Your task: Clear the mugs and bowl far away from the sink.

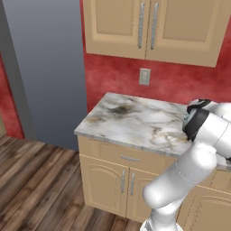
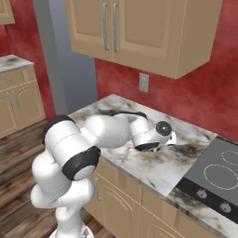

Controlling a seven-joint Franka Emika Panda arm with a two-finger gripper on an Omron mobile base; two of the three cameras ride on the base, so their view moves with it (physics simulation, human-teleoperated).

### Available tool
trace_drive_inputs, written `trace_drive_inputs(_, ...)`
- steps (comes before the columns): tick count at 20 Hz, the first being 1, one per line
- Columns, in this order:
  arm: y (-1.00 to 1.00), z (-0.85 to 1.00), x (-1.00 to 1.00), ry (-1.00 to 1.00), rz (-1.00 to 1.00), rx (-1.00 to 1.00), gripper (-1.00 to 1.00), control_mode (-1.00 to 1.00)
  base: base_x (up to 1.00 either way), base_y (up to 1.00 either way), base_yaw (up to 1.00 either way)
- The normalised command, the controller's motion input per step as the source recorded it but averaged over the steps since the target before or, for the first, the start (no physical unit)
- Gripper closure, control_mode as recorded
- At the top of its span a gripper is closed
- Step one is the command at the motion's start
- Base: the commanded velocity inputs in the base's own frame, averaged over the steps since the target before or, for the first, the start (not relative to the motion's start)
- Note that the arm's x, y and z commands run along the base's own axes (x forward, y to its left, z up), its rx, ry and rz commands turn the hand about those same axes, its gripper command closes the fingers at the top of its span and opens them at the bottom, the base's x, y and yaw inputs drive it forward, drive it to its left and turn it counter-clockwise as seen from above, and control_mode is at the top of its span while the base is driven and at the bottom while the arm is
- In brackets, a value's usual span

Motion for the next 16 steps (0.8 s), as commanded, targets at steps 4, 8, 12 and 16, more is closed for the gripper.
trace_drive_inputs(4,0.03,-0.18,0.09,0.0,0.0,0.0,-1.0,-1.0,0.0,0.0,0.0)
trace_drive_inputs(8,0.0,-0.03,0.03,0.03,0.0,0.0,-1.0,-1.0,0.0,0.0,0.0)
trace_drive_inputs(12,0.0,0.0,0.0,0.0,0.0,0.0,-1.0,-1.0,0.0,0.0,0.0)
trace_drive_inputs(16,0.0,0.0,-0.01,0.0,0.0,0.0,-1.0,-1.0,0.0,0.0,0.0)
